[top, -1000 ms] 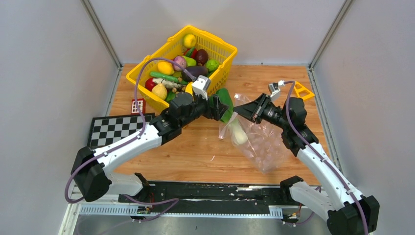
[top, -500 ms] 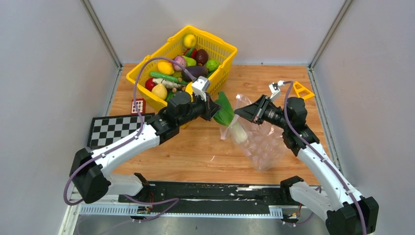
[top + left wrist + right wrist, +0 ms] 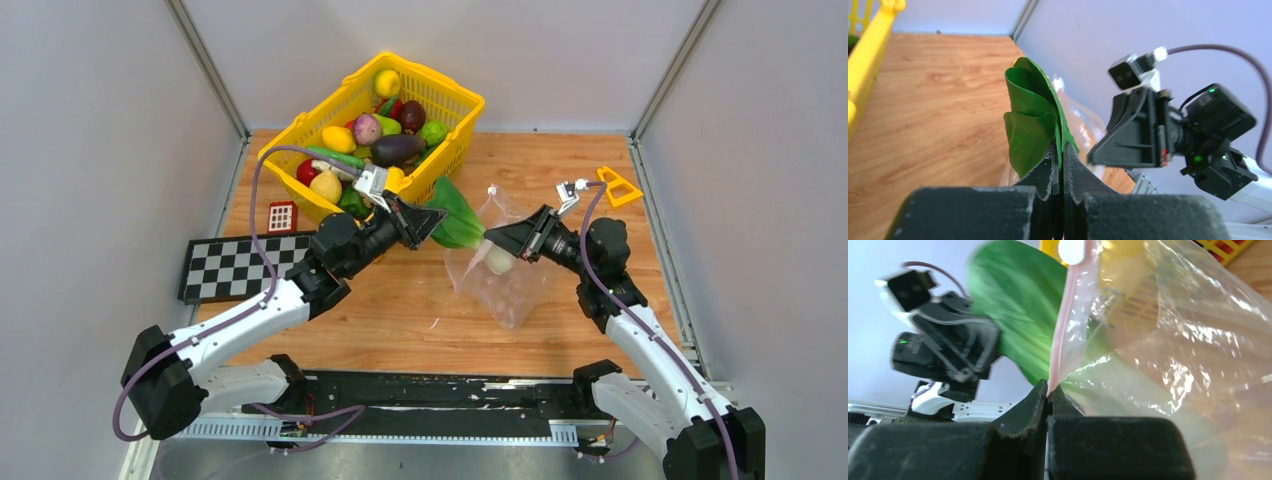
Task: Place the food in the zip-top bag and seal the zipper
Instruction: Place the fake vegetable in the zipper food storage bag.
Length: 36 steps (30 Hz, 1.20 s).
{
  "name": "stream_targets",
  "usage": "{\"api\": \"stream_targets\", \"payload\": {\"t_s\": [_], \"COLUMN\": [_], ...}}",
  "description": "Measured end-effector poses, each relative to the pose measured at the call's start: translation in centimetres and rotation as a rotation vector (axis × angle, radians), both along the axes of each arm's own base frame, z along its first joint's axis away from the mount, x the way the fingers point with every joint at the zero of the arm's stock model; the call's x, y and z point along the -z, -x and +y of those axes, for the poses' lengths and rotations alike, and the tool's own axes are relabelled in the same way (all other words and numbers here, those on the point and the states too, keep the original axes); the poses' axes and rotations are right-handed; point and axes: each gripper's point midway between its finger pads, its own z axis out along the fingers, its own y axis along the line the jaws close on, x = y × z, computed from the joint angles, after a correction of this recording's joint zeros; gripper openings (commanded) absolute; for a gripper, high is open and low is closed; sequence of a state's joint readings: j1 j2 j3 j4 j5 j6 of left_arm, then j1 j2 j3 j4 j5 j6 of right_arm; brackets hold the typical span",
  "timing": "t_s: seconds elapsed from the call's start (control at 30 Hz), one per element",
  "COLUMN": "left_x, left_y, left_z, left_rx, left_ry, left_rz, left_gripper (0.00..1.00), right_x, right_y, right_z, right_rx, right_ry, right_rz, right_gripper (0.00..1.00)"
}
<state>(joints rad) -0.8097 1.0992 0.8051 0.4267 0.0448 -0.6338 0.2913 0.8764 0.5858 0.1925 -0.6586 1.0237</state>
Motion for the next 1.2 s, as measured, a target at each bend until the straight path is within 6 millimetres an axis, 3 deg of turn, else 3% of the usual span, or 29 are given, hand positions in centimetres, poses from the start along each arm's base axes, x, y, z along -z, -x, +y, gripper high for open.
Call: {"api": "stream_targets", "payload": {"t_s": [0.27,0.47,0.67,0.87,0.97,1.13,1.2], "left_x": [4.8,3.5,0.9,0.0,1.0,4.8,5.1], "left_y": [-0.1,0.6,0.5,0.8,0.9,1.4,1.8], "left_z": [-0.8,-2.1,-1.8,-1.9,-2.6,-4.0,-4.2], "left_rx": [0.001,0.032,0.013,0.035,0.073,0.107,0.117], "left_ry": [0.025,0.091,0.211,0.288,0.321,0.275,0.271], "left_rz": [0.114,0.091,0.055,0.061,0.093,0.176,0.182], "left_gripper": [0.00,0.00,0.00,0.00,0.00,0.00,0.00], "right_x": [-4.3,-5.1,-4.7,-4.2,-4.1,-3.5,-3.3], "right_y": [0.1,0.0,0.0,0.4,0.4,-0.3,-0.5], "right_z": [0.3,0.4,0.4,0.2,0.3,0.8,0.9], "right_rx": [-0.016,-0.022,-0.022,-0.018,-0.022,-0.048,-0.053], "right_ry": [-0.178,-0.223,-0.221,-0.193,-0.201,-0.243,-0.253], "right_rz": [-0.071,-0.067,-0.066,-0.080,-0.076,-0.029,-0.013], "right_gripper": [0.00,0.00,0.00,0.00,0.00,0.00,0.00]}}
